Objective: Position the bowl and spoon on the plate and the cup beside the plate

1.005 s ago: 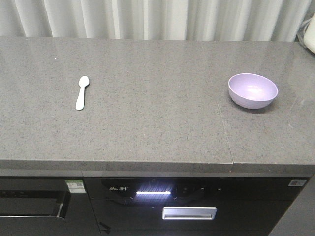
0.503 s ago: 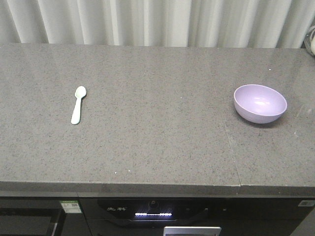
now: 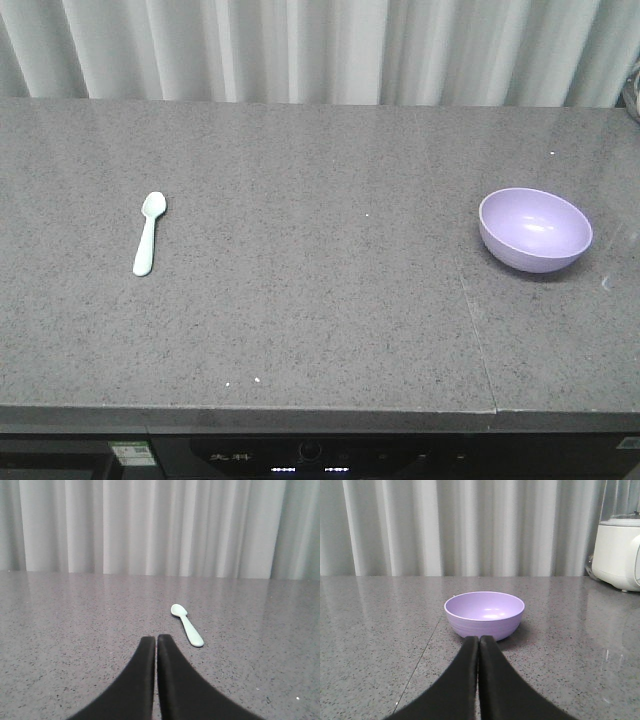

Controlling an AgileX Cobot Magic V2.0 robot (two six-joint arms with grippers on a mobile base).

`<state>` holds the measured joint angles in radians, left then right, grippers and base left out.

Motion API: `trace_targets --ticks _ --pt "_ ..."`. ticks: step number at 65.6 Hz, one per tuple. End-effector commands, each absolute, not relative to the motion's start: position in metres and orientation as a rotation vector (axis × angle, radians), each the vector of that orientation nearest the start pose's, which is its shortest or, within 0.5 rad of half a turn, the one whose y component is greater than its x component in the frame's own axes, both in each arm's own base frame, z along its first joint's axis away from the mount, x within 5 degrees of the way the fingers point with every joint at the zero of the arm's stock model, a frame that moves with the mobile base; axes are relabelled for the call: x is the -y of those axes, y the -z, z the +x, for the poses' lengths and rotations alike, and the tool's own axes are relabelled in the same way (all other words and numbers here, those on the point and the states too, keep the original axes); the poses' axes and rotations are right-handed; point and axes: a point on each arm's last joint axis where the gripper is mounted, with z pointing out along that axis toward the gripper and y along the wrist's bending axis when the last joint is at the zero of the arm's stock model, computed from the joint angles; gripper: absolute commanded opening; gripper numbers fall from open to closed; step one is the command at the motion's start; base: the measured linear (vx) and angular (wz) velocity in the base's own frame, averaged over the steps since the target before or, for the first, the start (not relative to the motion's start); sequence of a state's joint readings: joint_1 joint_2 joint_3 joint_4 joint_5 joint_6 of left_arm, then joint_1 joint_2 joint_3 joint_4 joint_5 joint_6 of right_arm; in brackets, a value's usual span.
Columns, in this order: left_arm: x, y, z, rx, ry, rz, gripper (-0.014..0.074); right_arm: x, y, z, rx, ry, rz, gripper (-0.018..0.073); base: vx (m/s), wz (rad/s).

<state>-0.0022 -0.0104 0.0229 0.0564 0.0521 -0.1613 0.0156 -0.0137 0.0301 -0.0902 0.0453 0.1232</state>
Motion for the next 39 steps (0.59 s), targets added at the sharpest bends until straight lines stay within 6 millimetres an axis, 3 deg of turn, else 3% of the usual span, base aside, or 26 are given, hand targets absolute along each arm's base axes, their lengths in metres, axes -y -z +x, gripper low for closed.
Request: trace_targets --ticks 1,39 --pt "0.0002 -0.2149 0.0539 -1.438 0.095 -0.078 -0.0006 -0.0011 -0.2039 0.0561 -1.475 -0.034 0.003 -0.0009 0.07 -0.01" --pt "0.0002 -0.2149 0.0539 -1.438 0.095 -0.078 -0.0006 -0.0011 -0.2039 0.0561 -1.475 -0.034 0.003 -0.0009 0.05 -0.01"
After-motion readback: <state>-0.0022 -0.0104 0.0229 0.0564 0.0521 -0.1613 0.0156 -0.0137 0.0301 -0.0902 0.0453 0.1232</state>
